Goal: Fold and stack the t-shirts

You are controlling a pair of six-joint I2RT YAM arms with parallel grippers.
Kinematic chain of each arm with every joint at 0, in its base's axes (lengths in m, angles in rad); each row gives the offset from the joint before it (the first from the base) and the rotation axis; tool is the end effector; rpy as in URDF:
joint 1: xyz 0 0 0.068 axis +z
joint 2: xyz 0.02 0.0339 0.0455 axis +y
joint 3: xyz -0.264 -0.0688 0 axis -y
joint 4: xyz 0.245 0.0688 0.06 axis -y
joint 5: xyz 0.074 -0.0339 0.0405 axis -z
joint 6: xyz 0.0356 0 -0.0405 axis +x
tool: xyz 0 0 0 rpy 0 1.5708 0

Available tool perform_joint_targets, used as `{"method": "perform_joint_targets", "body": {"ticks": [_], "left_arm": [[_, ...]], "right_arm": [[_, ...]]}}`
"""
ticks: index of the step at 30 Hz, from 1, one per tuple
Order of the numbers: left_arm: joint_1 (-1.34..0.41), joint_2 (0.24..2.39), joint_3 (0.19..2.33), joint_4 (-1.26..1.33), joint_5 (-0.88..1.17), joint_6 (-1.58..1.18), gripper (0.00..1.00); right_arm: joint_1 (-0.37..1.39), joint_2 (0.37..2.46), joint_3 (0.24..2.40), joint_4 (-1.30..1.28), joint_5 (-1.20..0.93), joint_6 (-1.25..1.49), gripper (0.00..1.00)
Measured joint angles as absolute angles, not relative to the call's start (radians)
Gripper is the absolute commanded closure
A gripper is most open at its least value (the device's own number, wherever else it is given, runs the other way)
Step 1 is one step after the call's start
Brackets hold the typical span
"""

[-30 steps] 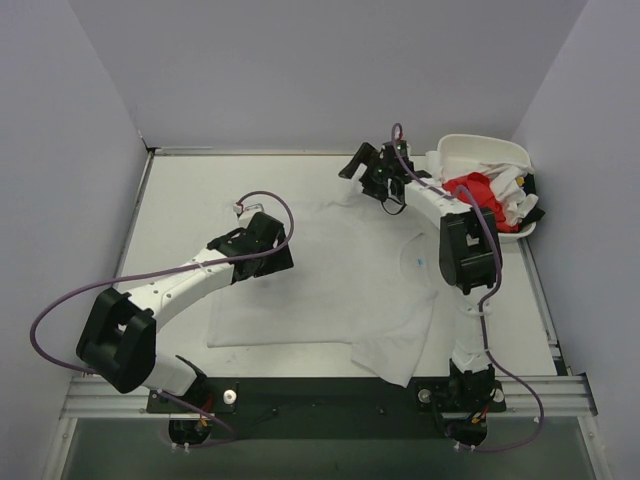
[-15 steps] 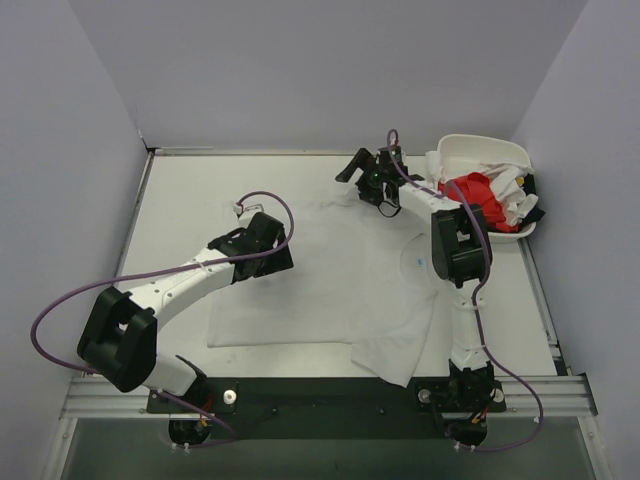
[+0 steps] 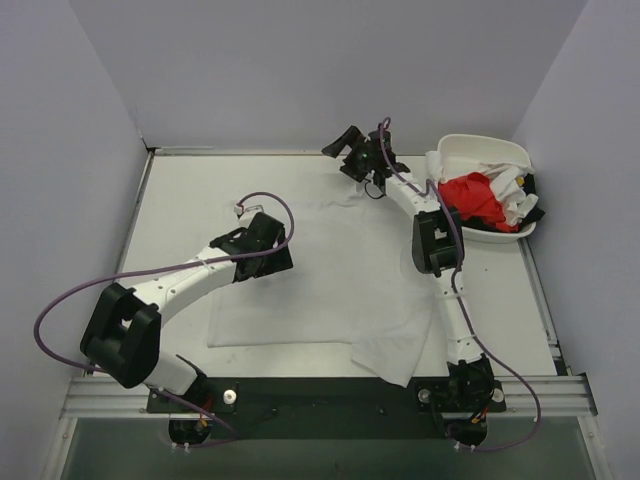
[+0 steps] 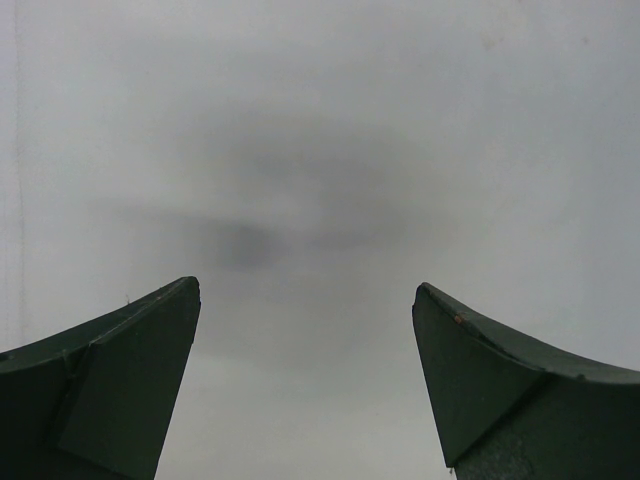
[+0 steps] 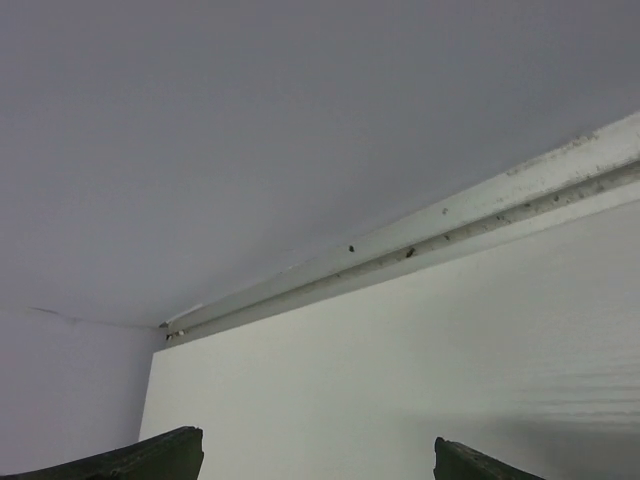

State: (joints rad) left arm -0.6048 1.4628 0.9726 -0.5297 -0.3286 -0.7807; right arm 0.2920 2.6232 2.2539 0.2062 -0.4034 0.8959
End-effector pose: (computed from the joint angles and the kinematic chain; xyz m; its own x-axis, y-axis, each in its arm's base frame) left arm 0.2470 -0.1568 0.2218 -0.7789 -0.2714 -0.5654 -0.2097 0.9623 -0.1730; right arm 0.5752 0.1875 0.1945 -0.5935 0.5714 -0.5668 -0.2758 0.5172 0.8102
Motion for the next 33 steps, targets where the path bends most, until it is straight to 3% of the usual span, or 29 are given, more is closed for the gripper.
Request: {"method": "perform_joint_targets", "body": {"ticks": [6, 15, 22, 33], "left_arm": [[-0.600, 1.472, 0.973, -0.529, -0.328, -0.781, 0.03], [-0.600, 1.472, 0.973, -0.526, -0.327, -0.780, 0.03], [-0.600, 1.472, 0.973, -0.526, -0.328, -0.780, 0.03], [-0.600, 1.470, 0.973, -0.526, -0.329, -0.780, 0.03]], "right_arm": [[0.296, 2.638, 2.121, 0.337, -0.418, 0.932, 0.00], [0.295, 2.168, 1.661, 0.395, -0.368, 0.730, 0.00], [0.295, 1.915, 1.532, 0.385, -0.292, 0.610, 0.00], [0.294, 1.950, 1.397, 0.253, -0.215, 0.580, 0.00]]}}
